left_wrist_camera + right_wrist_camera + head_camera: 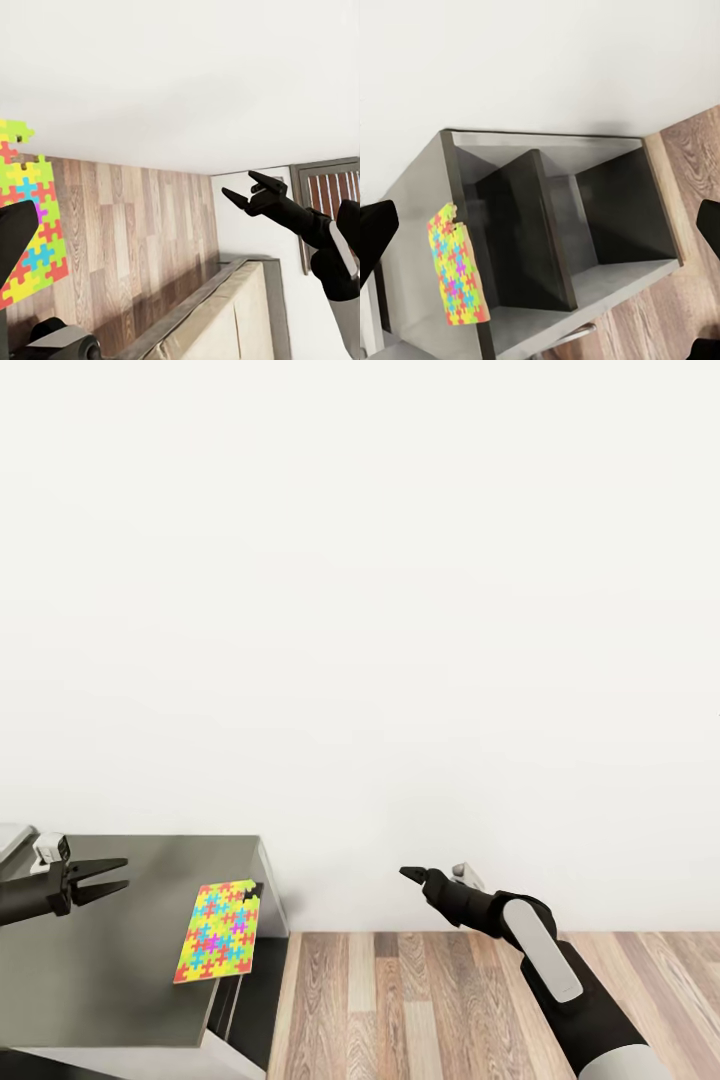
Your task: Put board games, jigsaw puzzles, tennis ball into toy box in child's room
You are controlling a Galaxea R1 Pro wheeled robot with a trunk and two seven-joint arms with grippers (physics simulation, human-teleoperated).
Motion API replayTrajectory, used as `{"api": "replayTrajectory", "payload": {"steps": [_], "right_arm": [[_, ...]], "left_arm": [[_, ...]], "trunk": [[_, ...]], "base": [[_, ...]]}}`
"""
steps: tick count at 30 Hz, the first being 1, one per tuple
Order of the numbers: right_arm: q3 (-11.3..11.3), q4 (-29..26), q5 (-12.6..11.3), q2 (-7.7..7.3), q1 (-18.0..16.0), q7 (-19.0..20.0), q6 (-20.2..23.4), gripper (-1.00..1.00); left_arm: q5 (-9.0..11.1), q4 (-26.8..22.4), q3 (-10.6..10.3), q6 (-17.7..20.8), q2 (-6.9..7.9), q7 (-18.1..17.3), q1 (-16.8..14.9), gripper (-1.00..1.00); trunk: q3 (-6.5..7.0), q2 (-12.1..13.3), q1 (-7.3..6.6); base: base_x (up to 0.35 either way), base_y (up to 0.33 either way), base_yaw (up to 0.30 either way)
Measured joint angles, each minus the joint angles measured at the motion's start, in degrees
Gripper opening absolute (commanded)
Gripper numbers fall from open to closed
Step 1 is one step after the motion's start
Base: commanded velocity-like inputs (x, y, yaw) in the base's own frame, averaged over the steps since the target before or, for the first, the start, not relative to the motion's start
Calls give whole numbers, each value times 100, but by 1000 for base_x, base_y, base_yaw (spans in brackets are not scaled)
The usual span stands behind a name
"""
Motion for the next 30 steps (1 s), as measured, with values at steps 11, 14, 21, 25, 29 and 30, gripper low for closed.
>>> {"api": "replayTrajectory", "payload": {"steps": [11, 14, 21, 25, 29, 30], "right_arm": [[7, 0, 7, 3, 0, 0, -5, 100], [4, 0, -5, 3, 0, 0, -5, 100], [3, 3, -10, 4, 0, 0, -9, 100], [0, 6, -10, 6, 0, 0, -9, 100], [-1, 7, -15, 5, 0, 0, -9, 100], [-1, 8, -16, 8, 0, 0, -9, 100]], "left_arm": [[0, 0, 0, 4, -2, 0, 0, 100], [0, 0, -9, 3, -8, 0, 0, 100], [0, 0, -9, 8, -14, 0, 0, 100], [0, 0, -9, 9, -15, 0, 0, 100], [0, 0, -24, 8, -21, 0, 0, 100], [0, 0, -26, 7, -22, 0, 0, 100]], "trunk": [[103, 0, 0], [132, 0, 0], [197, 0, 0], [235, 0, 0], [272, 1, 0], [282, 1, 0]], "base": [[0, 0, 0], [0, 0, 0], [0, 0, 0], [0, 0, 0], [0, 0, 0], [0, 0, 0]]}}
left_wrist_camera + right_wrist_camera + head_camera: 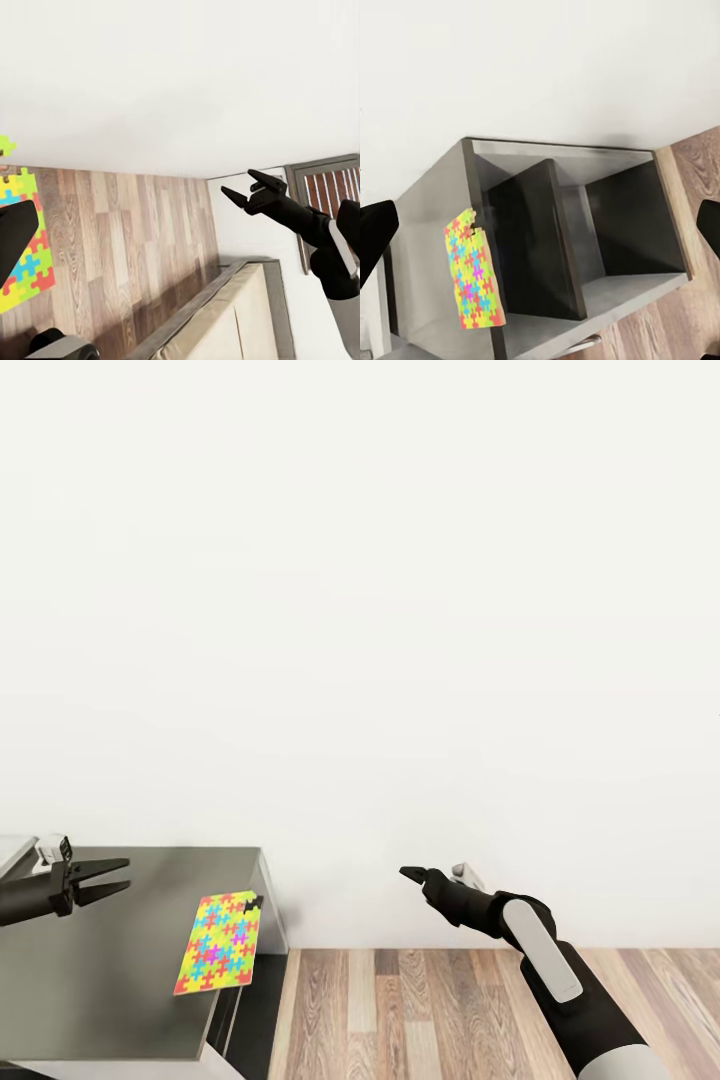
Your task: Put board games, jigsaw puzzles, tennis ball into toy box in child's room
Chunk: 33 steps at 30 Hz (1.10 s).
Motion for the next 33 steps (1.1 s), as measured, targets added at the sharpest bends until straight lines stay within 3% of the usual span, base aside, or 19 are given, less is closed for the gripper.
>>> {"api": "replayTrajectory", "payload": {"steps": [33], "right_arm": [[7, 1, -17, 2, 0, 0, 8, 100]], "left_arm": [[-6, 0, 24, -2, -6, 0, 0, 100]], "trunk": [[310, 1, 0]], "base": [[0, 0, 0]]}}
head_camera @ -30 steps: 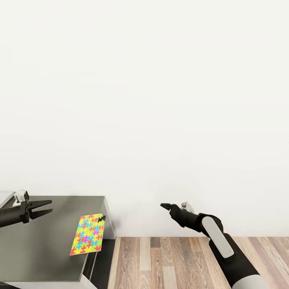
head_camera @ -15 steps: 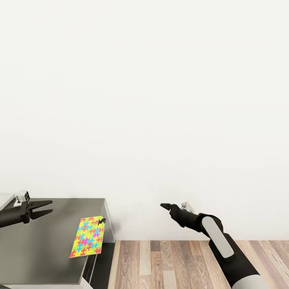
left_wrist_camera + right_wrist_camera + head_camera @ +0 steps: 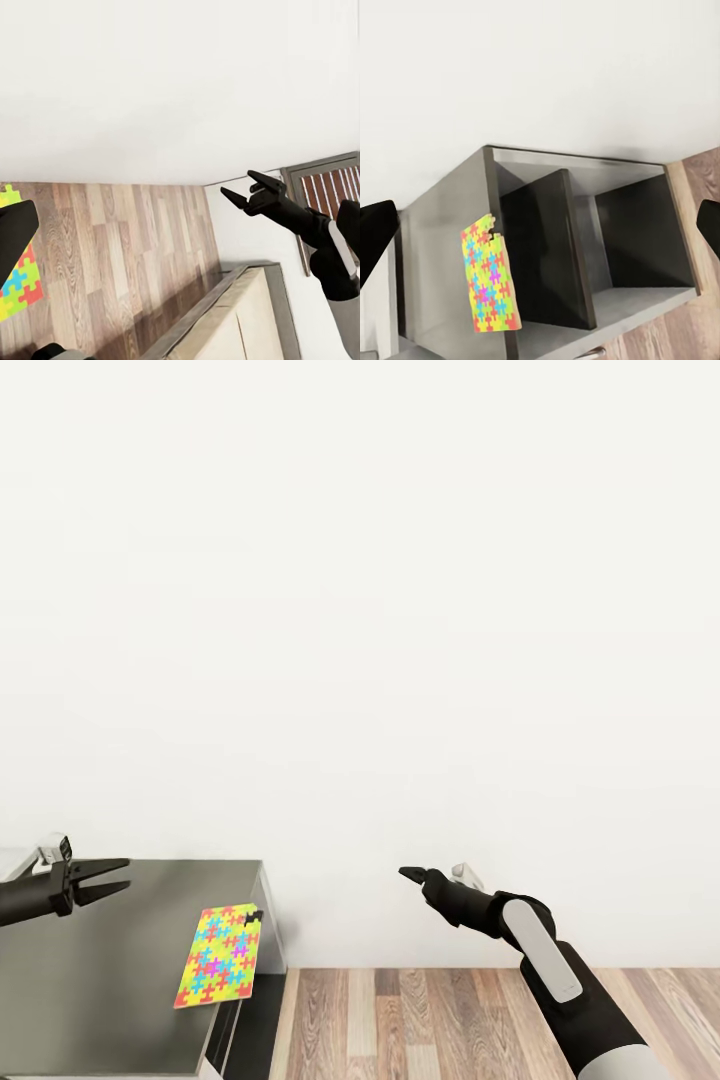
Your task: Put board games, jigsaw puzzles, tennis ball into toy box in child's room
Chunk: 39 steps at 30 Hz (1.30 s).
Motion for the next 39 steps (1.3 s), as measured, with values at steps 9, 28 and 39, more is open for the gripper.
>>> {"api": "replayTrajectory", "payload": {"steps": [9, 28, 39], "right_arm": [[-6, 0, 7, 0, 0, 0, 1, 100], [-7, 0, 7, 1, 0, 0, -4, 100], [-3, 0, 8, 2, 0, -2, -6, 100]], "left_arm": [[6, 0, 2, -2, 1, 0, 0, 100], [6, 0, 2, -5, 8, 0, 0, 100], [2, -1, 0, -5, 8, -1, 0, 100]], "trunk": [[85, 0, 0], [263, 1, 0], [361, 1, 1]], "base": [[0, 0, 0], [-21, 94, 0], [-143, 102, 0]]}}
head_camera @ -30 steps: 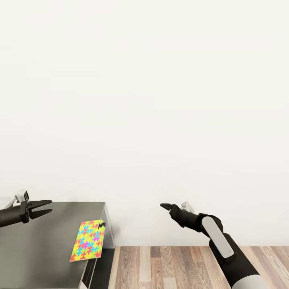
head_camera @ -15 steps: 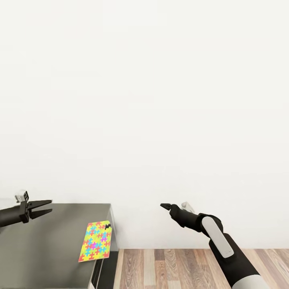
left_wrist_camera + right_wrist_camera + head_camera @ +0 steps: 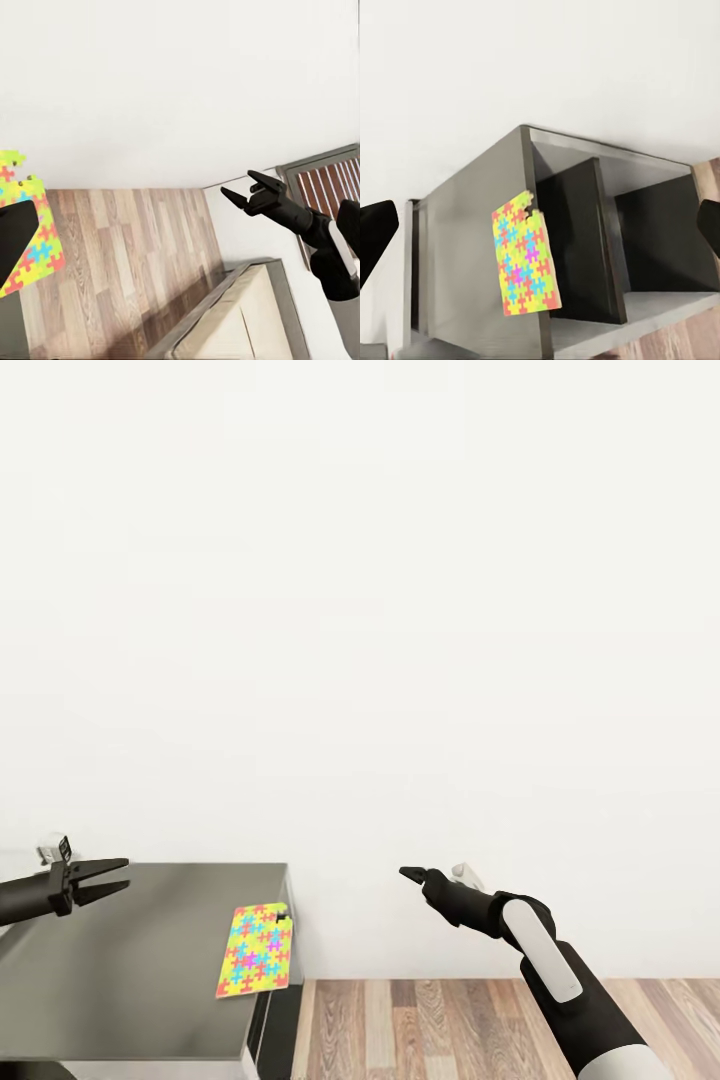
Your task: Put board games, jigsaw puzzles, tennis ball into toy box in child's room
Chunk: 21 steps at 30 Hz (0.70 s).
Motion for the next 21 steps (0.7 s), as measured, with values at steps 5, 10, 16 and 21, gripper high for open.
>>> {"api": "replayTrajectory", "payload": {"steps": [5, 10, 16, 21], "right_arm": [[1, 0, 8, 0, 0, 0, -3, 100], [109, 160, -141, 162, -24, 162, 62, 100], [90, -33, -281, 356, 43, 263, -3, 100], [98, -67, -353, 512, 54, 409, -20, 100]], "left_arm": [[3, 0, 2, 0, -1, 1, 0, 100], [164, -159, -54, 160, -164, 1, 29, 100], [358, -289, -4, 191, -359, 0, -51, 100], [516, -317, -18, 207, -509, 0, -59, 100]], "trunk": [[9, 0, -1], [9, 0, -1], [-98, -239, 131], [-189, -441, 241]], "base": [[-34, 22, 0], [0, 0, 0], [0, 0, 0], [0, 0, 0]]}}
